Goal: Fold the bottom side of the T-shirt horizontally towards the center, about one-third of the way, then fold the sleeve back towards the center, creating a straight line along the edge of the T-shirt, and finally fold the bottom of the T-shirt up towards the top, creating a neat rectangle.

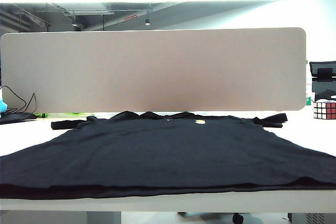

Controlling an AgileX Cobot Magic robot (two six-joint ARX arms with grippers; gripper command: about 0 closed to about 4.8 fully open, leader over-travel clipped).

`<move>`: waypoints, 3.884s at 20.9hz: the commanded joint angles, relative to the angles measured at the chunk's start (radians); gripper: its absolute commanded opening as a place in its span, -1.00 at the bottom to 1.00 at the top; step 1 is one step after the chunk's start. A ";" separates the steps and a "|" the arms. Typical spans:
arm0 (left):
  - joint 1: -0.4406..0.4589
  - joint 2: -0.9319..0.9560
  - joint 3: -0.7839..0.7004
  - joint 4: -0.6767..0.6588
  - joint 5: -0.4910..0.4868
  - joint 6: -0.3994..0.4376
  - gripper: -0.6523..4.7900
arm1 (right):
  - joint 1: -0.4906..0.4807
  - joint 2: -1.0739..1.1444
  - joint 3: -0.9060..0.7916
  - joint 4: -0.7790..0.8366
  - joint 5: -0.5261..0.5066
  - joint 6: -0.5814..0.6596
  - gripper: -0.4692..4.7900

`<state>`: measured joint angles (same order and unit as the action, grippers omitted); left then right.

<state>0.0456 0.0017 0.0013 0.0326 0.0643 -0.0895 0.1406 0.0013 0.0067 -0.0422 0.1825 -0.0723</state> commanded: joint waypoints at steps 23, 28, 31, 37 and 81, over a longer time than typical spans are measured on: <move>0.000 0.005 0.037 0.018 0.120 -0.447 -0.78 | 0.001 0.007 0.027 0.083 -0.218 0.354 -0.86; 0.000 0.171 0.193 -0.077 0.124 -0.442 -0.78 | 0.000 0.156 0.177 -0.024 -0.203 0.352 -0.86; 0.000 0.327 0.262 -0.082 0.172 -0.434 -0.78 | -0.001 0.292 0.269 -0.089 -0.201 0.352 -0.86; 0.008 0.711 0.399 -0.115 0.349 -0.387 -0.78 | -0.009 0.660 0.505 -0.320 -0.225 0.282 -0.86; 0.122 1.189 0.601 -0.691 0.358 -0.037 0.06 | -0.318 1.386 0.811 -0.815 -0.656 0.107 -0.13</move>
<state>0.1677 1.1919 0.5983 -0.6544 0.4248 -0.1421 -0.1787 1.3911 0.8211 -0.8417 -0.4686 0.0479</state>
